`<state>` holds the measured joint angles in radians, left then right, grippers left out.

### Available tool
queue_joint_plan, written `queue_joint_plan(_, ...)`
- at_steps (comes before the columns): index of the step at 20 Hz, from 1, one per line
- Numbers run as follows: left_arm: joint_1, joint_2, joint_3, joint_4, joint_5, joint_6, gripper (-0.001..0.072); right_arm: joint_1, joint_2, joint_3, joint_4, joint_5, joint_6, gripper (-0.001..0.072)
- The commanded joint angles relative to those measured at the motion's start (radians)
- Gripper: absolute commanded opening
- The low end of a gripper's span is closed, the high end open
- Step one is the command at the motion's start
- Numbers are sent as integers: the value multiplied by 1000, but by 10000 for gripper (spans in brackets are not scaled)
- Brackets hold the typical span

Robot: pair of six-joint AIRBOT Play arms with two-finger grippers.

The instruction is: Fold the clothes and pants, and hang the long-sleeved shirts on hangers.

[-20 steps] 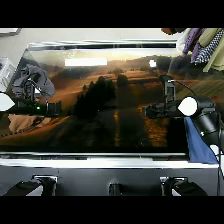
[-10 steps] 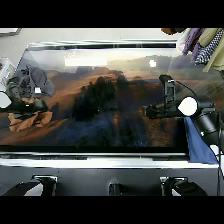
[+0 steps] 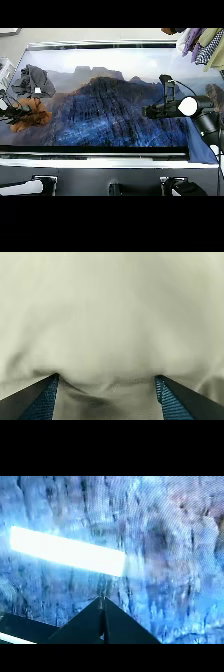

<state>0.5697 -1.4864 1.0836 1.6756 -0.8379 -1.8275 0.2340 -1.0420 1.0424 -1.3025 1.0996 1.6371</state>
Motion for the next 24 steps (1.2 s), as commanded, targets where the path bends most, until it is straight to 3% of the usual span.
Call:
queue_joint_plan(1,8,-93,1,-4,95,19,705,1,1,1,0,0,0,34)
queue_joint_plan(2,4,-95,1,-15,87,24,462,1,1,1,0,0,0,34)
queue_joint_plan(3,-3,-90,2,-35,75,39,82,1,1,1,0,0,0,34)
queue_joint_plan(4,-11,-83,7,-56,56,50,22,1,1,1,0,0,0,34)
queue_joint_plan(9,-117,-2,70,-172,-120,128,20,1,1,1,0,0,0,34)
queue_joint_plan(15,-443,192,70,-395,-243,125,19,1,1,1,0,0,0,34)
queue_joint_plan(18,-645,222,70,-541,-243,116,20,1,1,1,0,0,0,34)
queue_joint_plan(24,-996,184,48,-550,-111,8,20,1,1,1,0,0,0,34)
